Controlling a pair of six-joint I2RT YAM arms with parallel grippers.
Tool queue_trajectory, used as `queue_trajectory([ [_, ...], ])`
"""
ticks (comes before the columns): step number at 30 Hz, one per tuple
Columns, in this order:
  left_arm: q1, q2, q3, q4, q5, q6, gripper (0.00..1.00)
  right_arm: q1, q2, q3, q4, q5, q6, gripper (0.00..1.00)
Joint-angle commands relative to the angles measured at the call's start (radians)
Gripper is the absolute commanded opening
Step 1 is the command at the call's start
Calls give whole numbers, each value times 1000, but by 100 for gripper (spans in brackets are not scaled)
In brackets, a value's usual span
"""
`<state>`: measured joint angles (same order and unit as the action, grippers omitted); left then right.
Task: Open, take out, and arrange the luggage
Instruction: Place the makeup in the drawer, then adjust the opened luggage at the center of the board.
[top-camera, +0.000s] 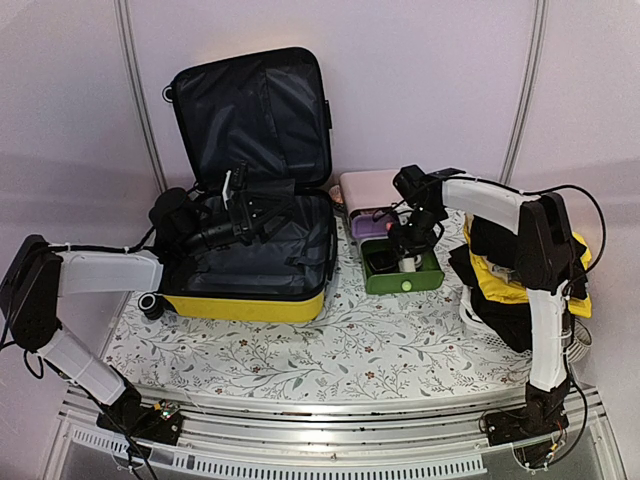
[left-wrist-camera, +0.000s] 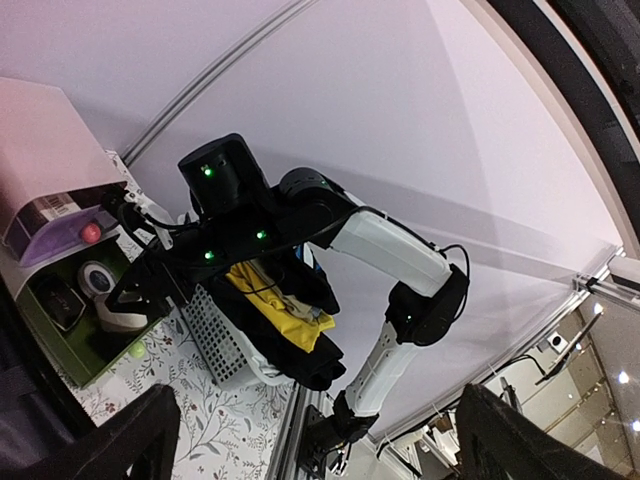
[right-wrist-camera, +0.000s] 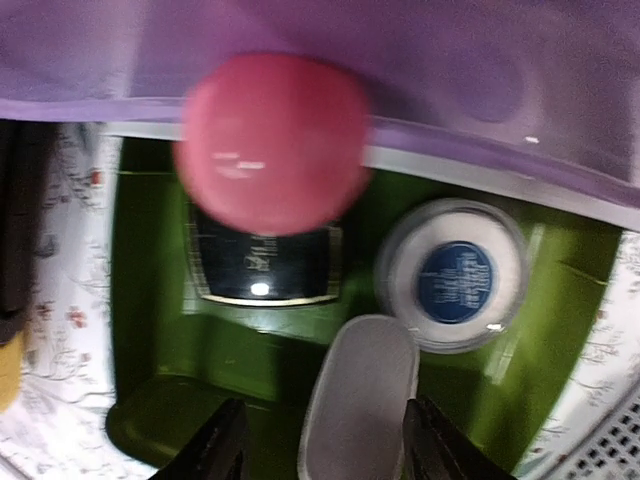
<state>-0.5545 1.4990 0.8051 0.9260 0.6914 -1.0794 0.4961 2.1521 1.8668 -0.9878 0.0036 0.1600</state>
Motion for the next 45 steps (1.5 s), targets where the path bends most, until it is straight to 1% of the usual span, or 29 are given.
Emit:
queue_trajectory([
  [1,-8,2,25,-19,8,25,98,9,-54,-2,48,-207,-12,56],
  [7,-8,-6,24,-45,4,45,98,-9,-111,-50,121,-377,-7,54],
  [13,-6,-31,34,-121,-15,98,98,-14,-180,-76,98,-277,-5,54],
  [14,-4,-37,37,-134,-16,107,98,-14,-188,-82,87,-278,-12,52],
  [16,-3,-45,46,-168,-21,133,98,-14,-204,-108,70,-337,-33,44],
  [18,1,-53,57,-219,-29,162,98,-14,-225,-155,79,-401,-53,34],
  [19,5,-57,61,-247,-33,175,98,-14,-230,-178,85,-422,-63,27],
  [20,10,-64,65,-278,-40,194,98,-14,-233,-199,93,-427,-66,17],
  [22,18,-80,71,-361,-64,241,98,-16,-229,-231,95,-409,-68,7],
  [23,21,-91,78,-422,-84,276,98,-19,-224,-243,95,-401,-68,5],
  [26,22,-125,129,-663,-182,405,98,-33,-209,-264,95,-362,-66,5],
  [28,22,-146,170,-830,-263,515,98,-46,-197,-268,98,-306,-60,5],
  [30,22,-165,208,-1000,-367,593,98,-69,-178,-267,104,-244,-50,5],
  [33,26,-180,254,-1166,-527,675,98,-97,-149,-255,126,-160,-32,7],
  [35,36,-176,275,-1252,-600,692,98,-105,-136,-243,141,-133,-22,9],
  [39,100,-158,286,-1339,-594,687,98,-109,-139,-208,154,-135,-26,9],
  [42,171,-146,292,-1408,-623,693,98,-108,-195,-215,184,-142,-53,10],
  [45,254,-117,305,-1473,-680,747,98,-106,-270,-271,249,-192,-100,12],
])
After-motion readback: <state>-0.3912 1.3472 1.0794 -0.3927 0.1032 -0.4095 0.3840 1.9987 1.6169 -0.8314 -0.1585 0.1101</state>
